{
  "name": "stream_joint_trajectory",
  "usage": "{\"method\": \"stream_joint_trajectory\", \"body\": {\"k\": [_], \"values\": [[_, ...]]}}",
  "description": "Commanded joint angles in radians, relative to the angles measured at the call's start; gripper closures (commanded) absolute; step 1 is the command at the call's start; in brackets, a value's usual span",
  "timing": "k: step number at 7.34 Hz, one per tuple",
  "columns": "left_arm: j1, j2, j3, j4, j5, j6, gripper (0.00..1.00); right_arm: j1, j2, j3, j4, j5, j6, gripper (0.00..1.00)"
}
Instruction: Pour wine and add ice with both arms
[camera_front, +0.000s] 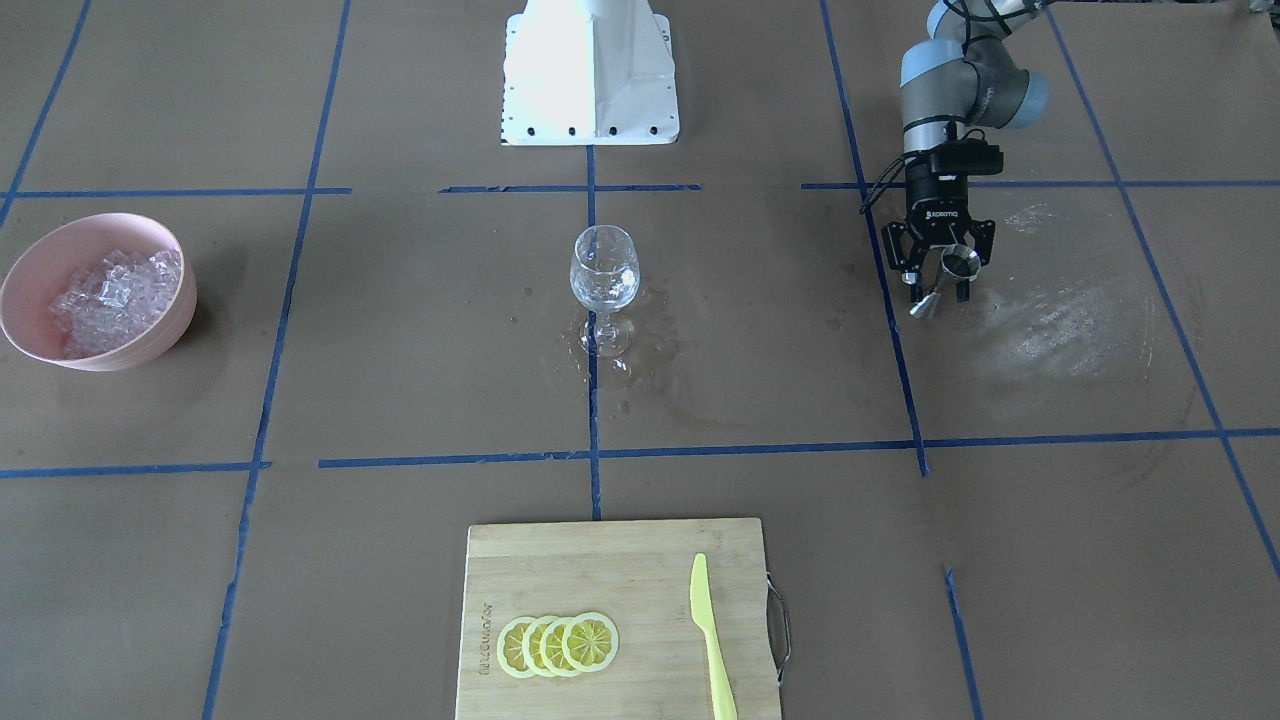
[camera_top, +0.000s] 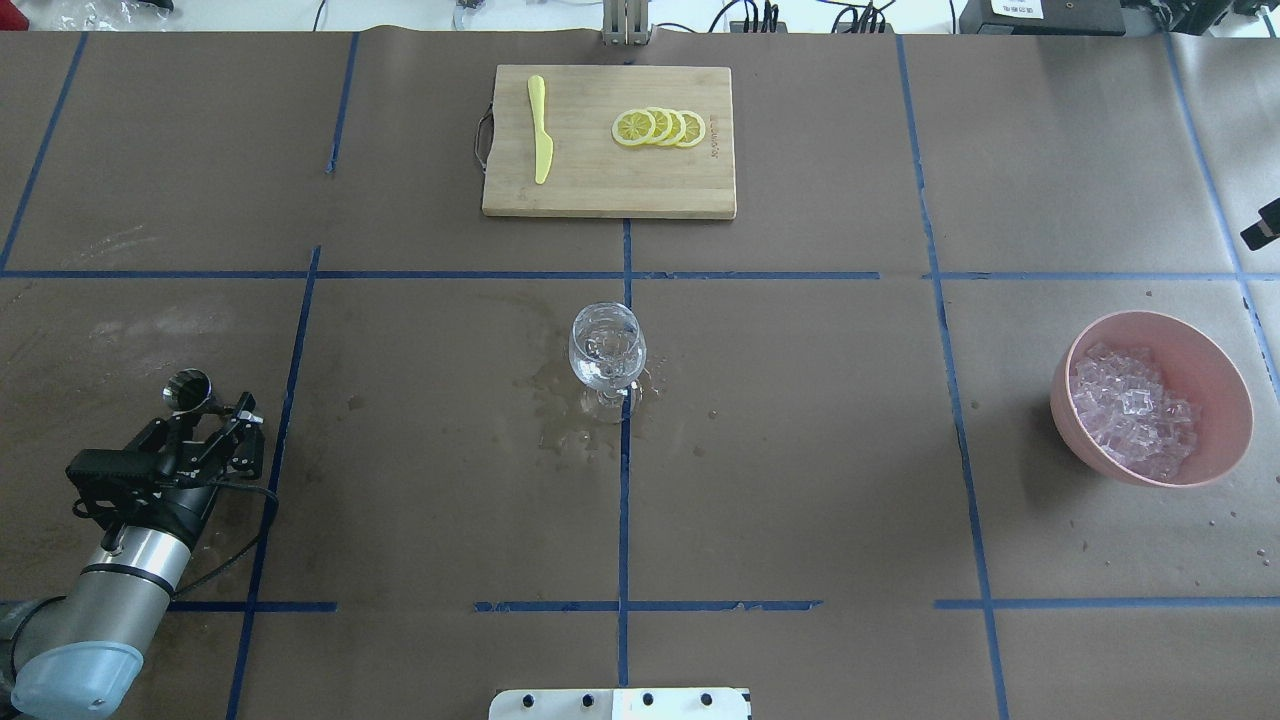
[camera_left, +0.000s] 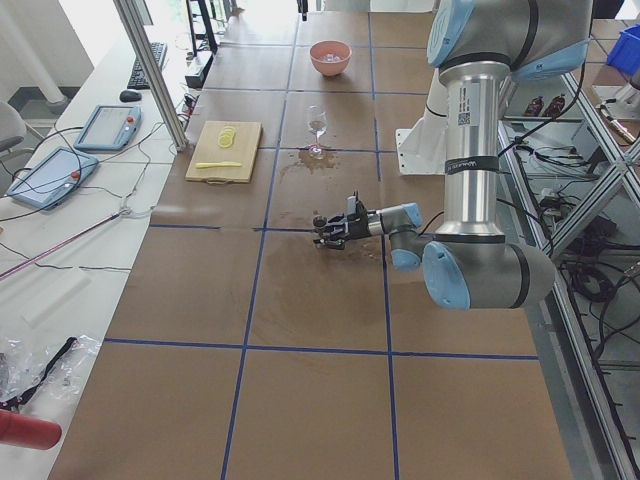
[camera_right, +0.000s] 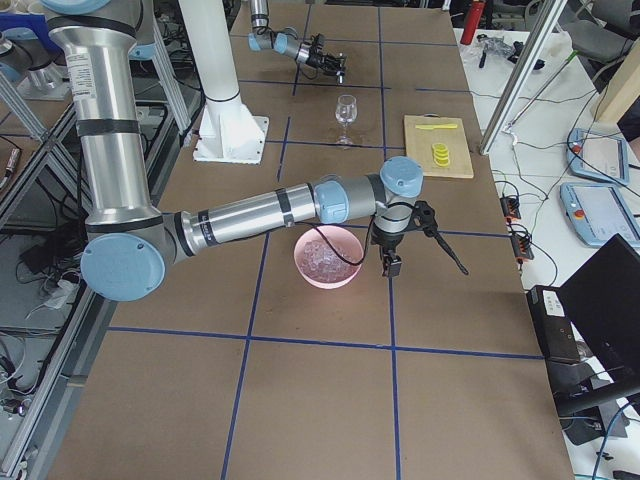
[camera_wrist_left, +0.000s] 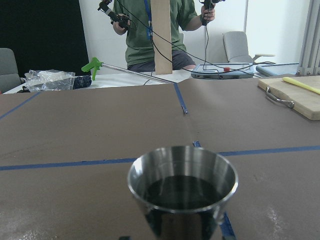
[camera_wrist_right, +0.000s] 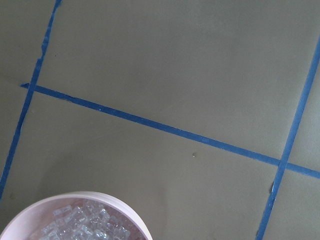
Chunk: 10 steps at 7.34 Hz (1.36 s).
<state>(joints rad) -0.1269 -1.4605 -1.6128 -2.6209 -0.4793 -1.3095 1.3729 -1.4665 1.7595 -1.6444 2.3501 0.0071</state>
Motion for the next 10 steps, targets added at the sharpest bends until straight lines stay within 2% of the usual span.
{"method": "stream_joint_trajectory", "body": {"k": [1, 3, 4, 6, 7, 10], "values": [[-0.002, -0.003, -0.004, -0.027, -0.002, 0.001, 1.00, 0.000, 0.000, 0.001, 0.000, 0.000, 0.001, 0.00], [-0.029, -0.006, -0.031, -0.045, -0.002, 0.060, 1.00, 0.000, 0.002, 0.005, 0.000, 0.000, 0.001, 0.00], [-0.043, -0.006, -0.082, -0.047, -0.004, 0.100, 1.00, 0.000, 0.002, 0.014, 0.000, 0.000, 0.001, 0.00], [-0.054, -0.071, -0.160, -0.054, -0.005, 0.221, 1.00, 0.000, 0.002, 0.020, 0.000, 0.000, 0.001, 0.00], [-0.053, -0.116, -0.159, -0.062, -0.002, 0.226, 1.00, 0.000, 0.002, 0.020, 0.000, 0.000, 0.001, 0.00], [-0.050, -0.144, -0.144, -0.059, 0.004, 0.228, 1.00, 0.000, 0.002, 0.020, 0.000, 0.000, 0.002, 0.00]]}}
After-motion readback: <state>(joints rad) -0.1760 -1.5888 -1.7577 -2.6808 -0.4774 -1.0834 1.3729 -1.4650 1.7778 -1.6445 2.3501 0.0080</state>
